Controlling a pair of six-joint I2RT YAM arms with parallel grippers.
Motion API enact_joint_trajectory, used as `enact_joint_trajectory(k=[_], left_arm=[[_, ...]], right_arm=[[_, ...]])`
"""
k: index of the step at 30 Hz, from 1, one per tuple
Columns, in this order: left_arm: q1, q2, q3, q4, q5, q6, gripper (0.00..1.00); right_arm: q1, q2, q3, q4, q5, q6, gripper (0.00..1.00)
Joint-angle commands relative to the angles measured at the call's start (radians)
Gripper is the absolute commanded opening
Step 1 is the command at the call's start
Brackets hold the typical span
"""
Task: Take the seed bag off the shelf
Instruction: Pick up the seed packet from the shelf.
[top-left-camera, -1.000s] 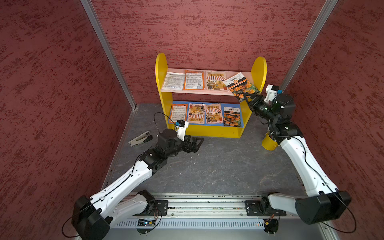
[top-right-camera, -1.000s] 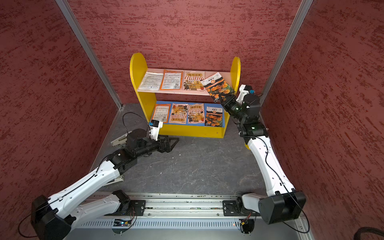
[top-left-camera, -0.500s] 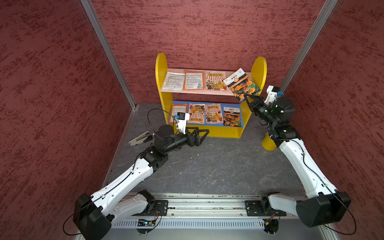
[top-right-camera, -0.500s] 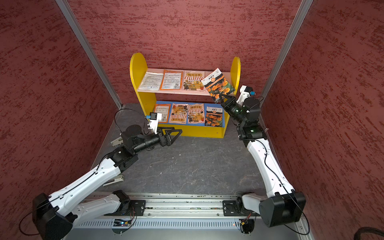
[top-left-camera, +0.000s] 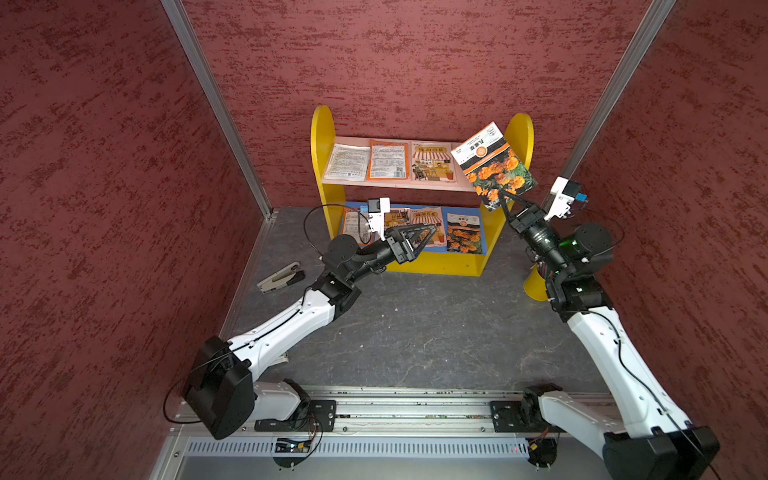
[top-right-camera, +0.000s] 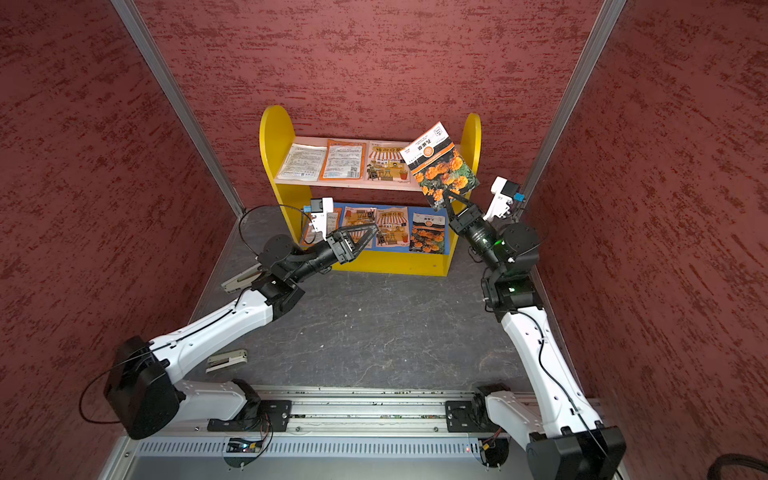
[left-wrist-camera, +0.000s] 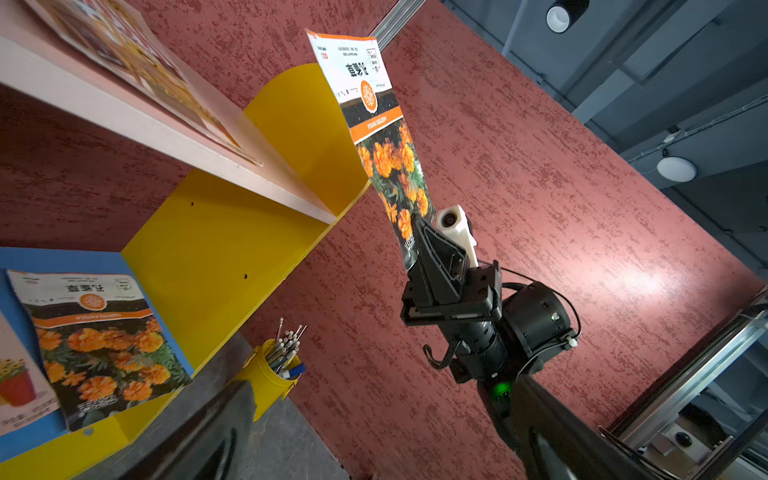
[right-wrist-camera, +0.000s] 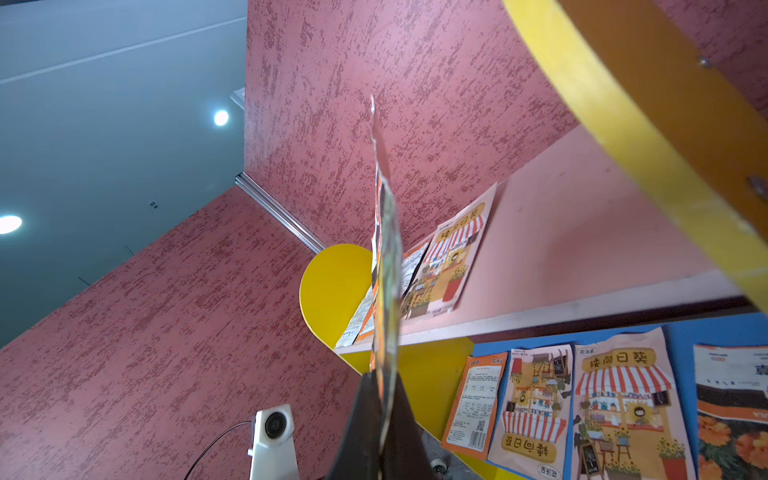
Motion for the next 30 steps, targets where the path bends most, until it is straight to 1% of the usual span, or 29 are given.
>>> enact_joint_trajectory(k=[1,4,10,18,24,27,30], left_arm=[[-0.025,0.045,0.072,0.137,-0.02,-0.031,0.99],[-0.037,0.094,0.115,0.163,-0.044,-0.032,0.97],[-0.045,0.19,0.181,0.232,-0.063,-0.078,0.92],[-0.049,0.249,0.246,0.249,-0.066,-0.104,0.87],[-0.05,0.263,0.272,0.262,-0.054,-0.118,0.74],[-0.048,0.267,0.279,0.263,-0.05,-0.124,0.59],[-0.048,0.272,0.286,0.263,-0.043,-0.13,0.46]], right_arm=[[0.03,-0.025,-0.024,0.076,-0.022,-0.002,0.0],[0.064,-0.045,-0.042,0.078,-0.011,-0.015,0.0],[0.126,-0.066,-0.053,0.058,0.009,-0.051,0.0],[0.177,-0.077,-0.071,0.053,0.026,-0.071,0.0],[0.2,-0.08,-0.08,0.045,0.029,-0.08,0.0],[0.208,-0.076,-0.084,0.047,0.032,-0.083,0.0],[0.215,-0.073,-0.086,0.05,0.035,-0.089,0.0]])
